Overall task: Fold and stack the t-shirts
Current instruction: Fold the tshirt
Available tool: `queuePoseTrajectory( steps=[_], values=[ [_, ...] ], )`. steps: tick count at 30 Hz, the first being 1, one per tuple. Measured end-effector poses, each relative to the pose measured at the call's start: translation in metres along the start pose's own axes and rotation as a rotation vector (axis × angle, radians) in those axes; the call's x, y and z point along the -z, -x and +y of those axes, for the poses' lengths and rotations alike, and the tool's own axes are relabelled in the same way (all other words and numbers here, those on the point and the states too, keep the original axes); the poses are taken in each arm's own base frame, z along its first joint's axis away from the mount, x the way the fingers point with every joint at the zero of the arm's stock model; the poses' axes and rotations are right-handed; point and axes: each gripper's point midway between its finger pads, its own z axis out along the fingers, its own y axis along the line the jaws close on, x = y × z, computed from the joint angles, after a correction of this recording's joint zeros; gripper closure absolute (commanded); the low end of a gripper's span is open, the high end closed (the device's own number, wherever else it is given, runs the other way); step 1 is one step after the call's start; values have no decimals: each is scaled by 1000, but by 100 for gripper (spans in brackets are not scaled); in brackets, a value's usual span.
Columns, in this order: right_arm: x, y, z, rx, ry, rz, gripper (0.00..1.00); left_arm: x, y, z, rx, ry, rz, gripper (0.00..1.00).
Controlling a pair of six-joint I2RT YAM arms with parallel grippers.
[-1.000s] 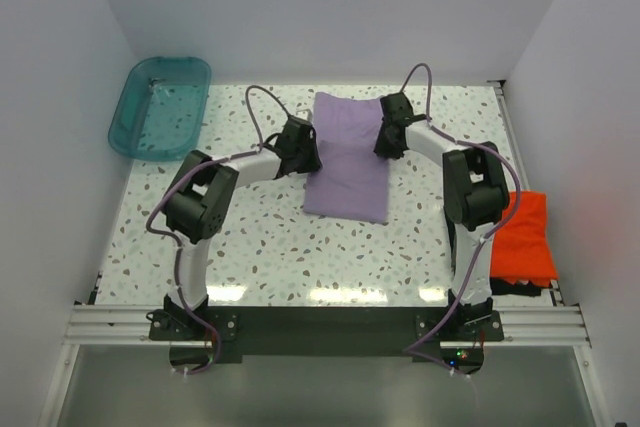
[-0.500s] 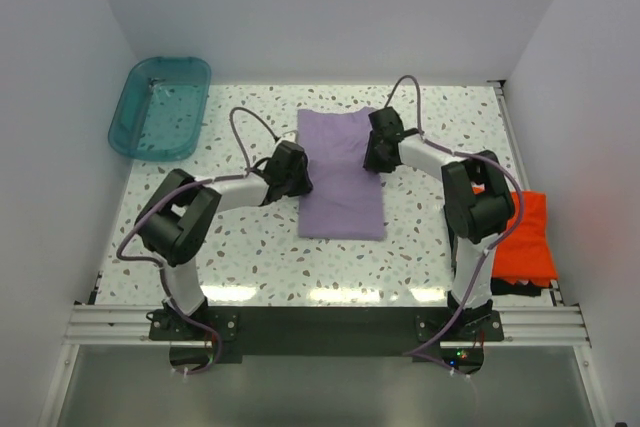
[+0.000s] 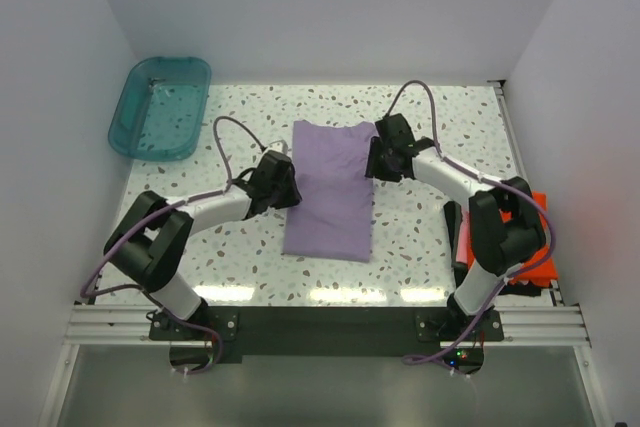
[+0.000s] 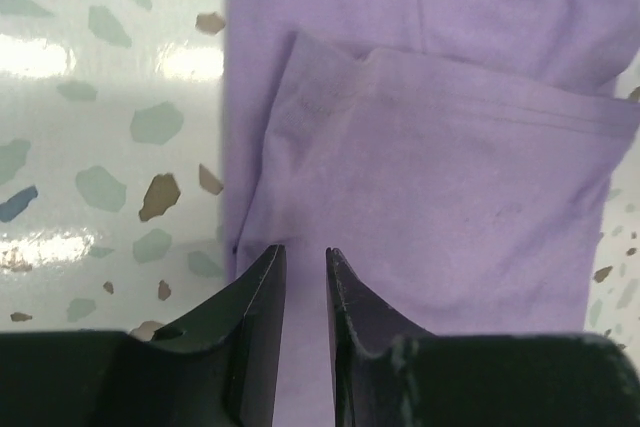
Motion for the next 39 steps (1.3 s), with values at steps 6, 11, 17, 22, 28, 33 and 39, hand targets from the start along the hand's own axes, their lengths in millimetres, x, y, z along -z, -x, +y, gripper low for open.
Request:
queuePoseTrajectory(
  steps=[6,11,17,22,28,33,39],
  values=[
    [5,2,2,2,12,-9,61,-7,40,-33,-20,-54,-67,73],
    [-8,-7,3,5,13,20,63,-38,42,-30,-24,-10,-65,74],
    [-31,-31,-7,15,-32,98,63,-61,46,-16,20,71,-84,74],
    [-34,-35,-9,17,-39,109,63,-58,46,-11,69,51,-118,70],
    [-37,-36,-11,11,-38,118,63,-51,47,-1,94,45,-114,67],
    [-37,-34,-12,-6,-22,124,59,-46,52,10,119,29,-106,51],
    [-32,-33,-11,-11,-7,129,52,-25,52,6,99,-25,-105,39]
  ],
)
